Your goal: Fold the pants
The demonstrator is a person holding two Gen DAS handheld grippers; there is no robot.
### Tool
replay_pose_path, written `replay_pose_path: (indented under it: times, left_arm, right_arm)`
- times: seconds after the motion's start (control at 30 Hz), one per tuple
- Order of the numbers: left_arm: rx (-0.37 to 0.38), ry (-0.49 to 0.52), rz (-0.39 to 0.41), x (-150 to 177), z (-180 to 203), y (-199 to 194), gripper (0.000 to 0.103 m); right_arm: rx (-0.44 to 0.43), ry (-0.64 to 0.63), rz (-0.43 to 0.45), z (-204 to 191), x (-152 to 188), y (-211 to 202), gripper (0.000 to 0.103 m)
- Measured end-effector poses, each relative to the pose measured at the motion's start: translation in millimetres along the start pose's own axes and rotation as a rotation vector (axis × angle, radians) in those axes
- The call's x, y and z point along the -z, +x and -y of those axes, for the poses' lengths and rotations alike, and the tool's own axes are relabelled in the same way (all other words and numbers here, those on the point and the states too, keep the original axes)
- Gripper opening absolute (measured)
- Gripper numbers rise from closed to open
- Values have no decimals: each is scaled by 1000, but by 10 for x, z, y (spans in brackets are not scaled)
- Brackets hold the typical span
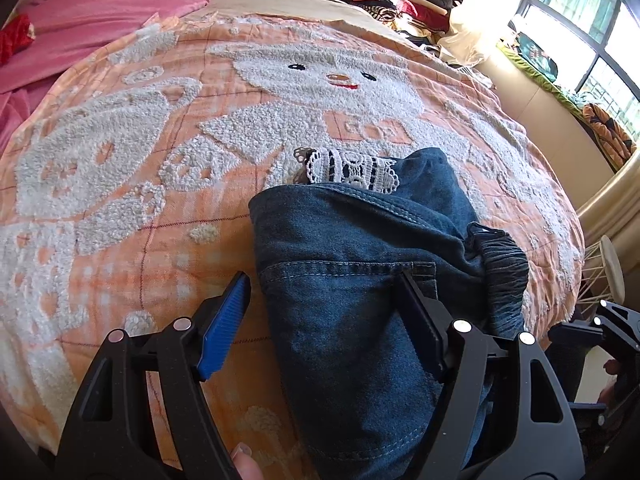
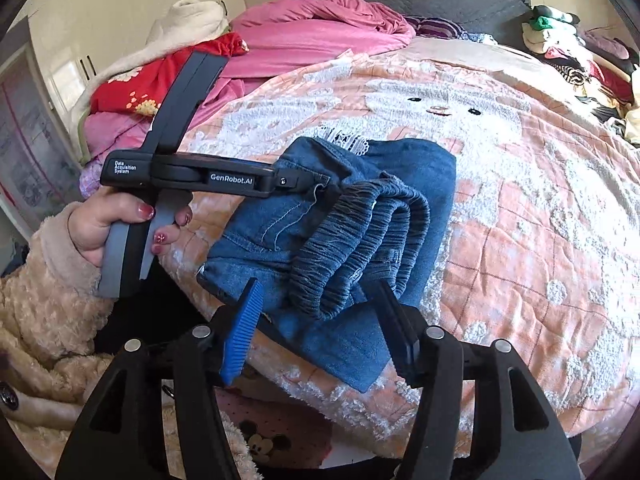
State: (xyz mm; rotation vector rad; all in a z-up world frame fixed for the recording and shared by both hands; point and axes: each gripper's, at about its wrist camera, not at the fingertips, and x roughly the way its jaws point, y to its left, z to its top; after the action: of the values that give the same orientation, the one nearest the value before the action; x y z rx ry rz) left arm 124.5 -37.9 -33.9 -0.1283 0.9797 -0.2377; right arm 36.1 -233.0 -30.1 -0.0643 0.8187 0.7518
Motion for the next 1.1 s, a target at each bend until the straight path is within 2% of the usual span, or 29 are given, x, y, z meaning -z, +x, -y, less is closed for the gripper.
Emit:
replay_pose_path:
  times: [0.13, 0.23, 0.3, 0.67, 1.1]
  left_arm:
    - [9, 2, 11, 10, 34, -56, 67]
    - [15, 3, 23, 19, 54, -116, 67]
    - [19, 3, 34, 24, 65, -163, 67]
    - [40, 6, 83, 81, 119, -437, 75]
    - [26, -6, 116, 152, 83, -647, 87]
  right_arm:
    - [8, 21, 34, 25, -66, -84, 69]
    - [15, 32, 56, 39, -128, -114, 71]
    - [27, 39, 69, 52, -156, -150, 82]
    - [83, 66, 104, 77, -256, -193, 83]
    - [138, 89, 123, 164, -325, -190, 83]
